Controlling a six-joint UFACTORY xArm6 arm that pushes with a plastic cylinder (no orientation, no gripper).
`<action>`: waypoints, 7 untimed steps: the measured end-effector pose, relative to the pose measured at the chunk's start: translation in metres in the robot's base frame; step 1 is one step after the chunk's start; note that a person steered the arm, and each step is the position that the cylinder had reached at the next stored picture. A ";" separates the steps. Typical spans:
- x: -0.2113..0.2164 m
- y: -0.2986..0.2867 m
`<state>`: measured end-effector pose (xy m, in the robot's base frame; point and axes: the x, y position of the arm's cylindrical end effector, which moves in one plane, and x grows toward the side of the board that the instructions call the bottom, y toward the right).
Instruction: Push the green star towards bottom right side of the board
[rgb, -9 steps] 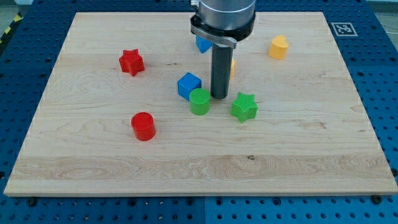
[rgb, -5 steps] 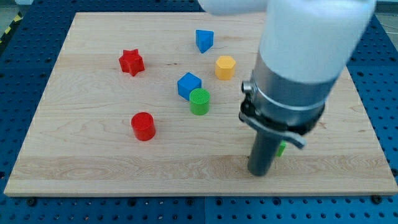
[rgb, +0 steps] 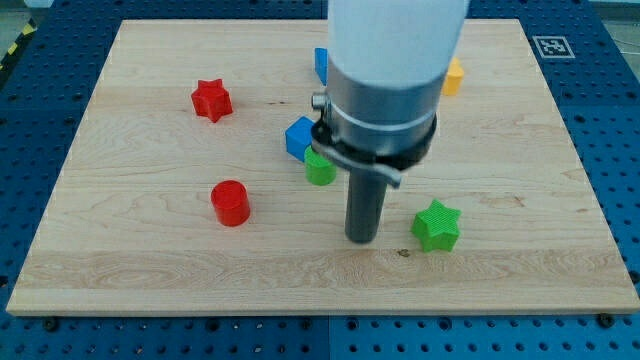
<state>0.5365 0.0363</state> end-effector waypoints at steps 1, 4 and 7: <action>-0.039 0.001; -0.025 0.013; -0.009 0.045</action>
<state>0.5277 0.0814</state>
